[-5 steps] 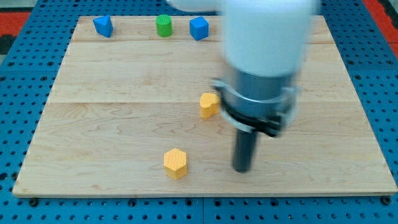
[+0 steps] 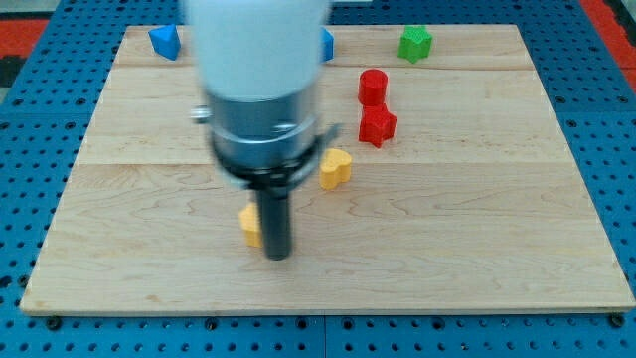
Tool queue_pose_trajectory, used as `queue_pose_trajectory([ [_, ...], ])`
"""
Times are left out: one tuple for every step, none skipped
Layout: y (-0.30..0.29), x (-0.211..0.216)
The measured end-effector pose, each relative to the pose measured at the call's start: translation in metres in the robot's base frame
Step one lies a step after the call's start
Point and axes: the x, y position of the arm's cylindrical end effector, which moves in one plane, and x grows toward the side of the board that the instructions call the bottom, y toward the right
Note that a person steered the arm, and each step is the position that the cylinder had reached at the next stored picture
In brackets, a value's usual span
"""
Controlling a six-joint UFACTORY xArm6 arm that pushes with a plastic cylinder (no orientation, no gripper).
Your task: Place yellow blocks in a vertical line
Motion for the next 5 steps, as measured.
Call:
queue_pose_trajectory([
  [0.106,-0.044],
  [0.144,-0.117],
  [0.039,-0.104],
  [-0.038,-0.048],
  [0.048,-0.071],
])
